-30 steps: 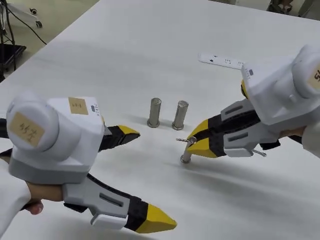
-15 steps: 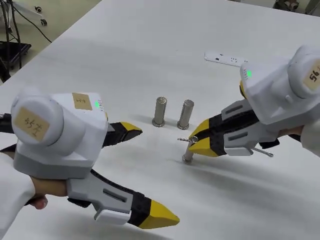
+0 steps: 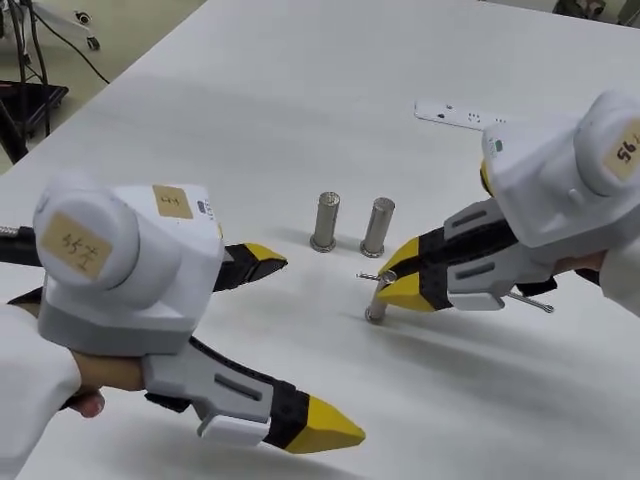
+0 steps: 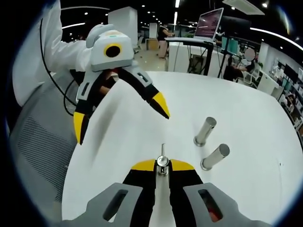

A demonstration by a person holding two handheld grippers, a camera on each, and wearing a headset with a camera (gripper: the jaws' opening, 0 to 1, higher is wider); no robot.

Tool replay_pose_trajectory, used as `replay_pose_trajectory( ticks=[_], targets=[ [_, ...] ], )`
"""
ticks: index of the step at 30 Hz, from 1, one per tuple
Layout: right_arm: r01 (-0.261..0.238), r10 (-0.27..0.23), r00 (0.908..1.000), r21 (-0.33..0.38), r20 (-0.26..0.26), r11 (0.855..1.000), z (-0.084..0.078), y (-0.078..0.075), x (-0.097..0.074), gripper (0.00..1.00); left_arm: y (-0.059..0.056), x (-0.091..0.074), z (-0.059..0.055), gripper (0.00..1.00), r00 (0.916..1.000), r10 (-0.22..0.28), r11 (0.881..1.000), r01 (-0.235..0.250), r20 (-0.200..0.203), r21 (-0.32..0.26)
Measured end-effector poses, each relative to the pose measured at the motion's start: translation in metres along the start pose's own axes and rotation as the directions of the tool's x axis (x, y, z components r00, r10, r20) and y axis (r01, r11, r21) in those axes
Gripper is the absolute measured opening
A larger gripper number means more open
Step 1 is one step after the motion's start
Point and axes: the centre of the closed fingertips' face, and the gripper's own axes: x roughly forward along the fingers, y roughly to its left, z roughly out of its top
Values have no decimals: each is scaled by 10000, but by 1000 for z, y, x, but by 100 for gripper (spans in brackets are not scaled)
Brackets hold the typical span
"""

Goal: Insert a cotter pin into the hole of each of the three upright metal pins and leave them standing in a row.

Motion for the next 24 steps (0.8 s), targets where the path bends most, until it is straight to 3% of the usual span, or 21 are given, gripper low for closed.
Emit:
replay_pose_trajectory(
  ticks=[18,24],
  targets=[
    [147,-146,9999,-124,34,9998,0,0,0,5,-4,-2,2,99,10000,1,10000,-1,25,68],
    [129,-129,9999,35,55,9999,2,2,0,15,-3,-3,0,99,10000,66,10000,-66,-22,25]
  ],
)
